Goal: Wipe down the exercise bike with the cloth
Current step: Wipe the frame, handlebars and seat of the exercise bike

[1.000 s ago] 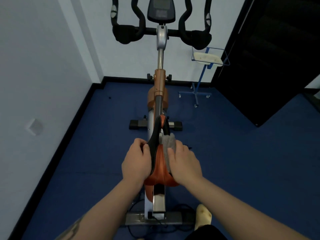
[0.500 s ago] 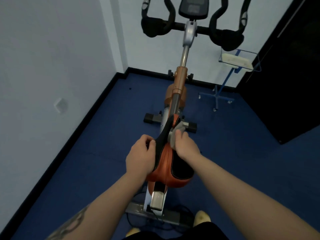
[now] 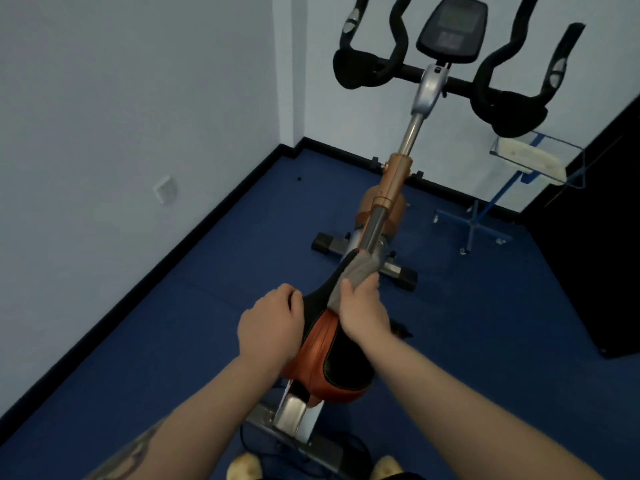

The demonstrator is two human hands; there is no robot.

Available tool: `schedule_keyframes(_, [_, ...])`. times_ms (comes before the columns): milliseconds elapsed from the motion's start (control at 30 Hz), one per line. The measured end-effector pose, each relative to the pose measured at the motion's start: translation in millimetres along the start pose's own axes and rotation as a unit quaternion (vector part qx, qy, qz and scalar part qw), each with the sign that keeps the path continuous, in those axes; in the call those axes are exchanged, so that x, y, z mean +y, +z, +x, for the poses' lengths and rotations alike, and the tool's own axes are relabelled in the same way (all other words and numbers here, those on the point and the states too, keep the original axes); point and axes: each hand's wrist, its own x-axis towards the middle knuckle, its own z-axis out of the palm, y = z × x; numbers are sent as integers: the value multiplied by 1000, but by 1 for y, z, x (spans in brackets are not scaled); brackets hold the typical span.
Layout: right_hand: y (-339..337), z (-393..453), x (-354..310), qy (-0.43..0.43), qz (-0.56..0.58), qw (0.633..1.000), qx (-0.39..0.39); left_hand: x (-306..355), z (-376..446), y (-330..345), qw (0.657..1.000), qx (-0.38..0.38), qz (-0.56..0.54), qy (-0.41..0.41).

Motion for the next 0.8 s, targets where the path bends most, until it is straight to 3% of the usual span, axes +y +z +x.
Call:
schedule_keyframes(100, [2,-11,18,-67,20,997,-27,11,-5,7,998,35,45,-22])
schedule_keyframes(200, [-14,33,3,2,136,989,-51,15,-2,10,996,60,16,-60])
schedule_keyframes(267, [-20,44,-3,13,143,988,-63,13,-4,11,992,70,-37,-97])
schedule_keyframes(433, [0,1,27,-132,89,986,-54,9,-5,13,979,131,-76,-139])
schedule_keyframes(567, [-12,53,2,-67,175,981,-50,15,-7,15,966,181,-89,-163])
schedule_keyframes(633, [-12,54,1,-57,159,984,-55,19,-14,16,959,214,-89,-162])
schedule_keyframes(700, [-2,27,18,-100,118,987,-50,21,-20,18,958,237,-81,-142])
schedule_keyframes(800, [1,12,35,-133,161,976,-61,21,-20,17,964,225,-75,-118])
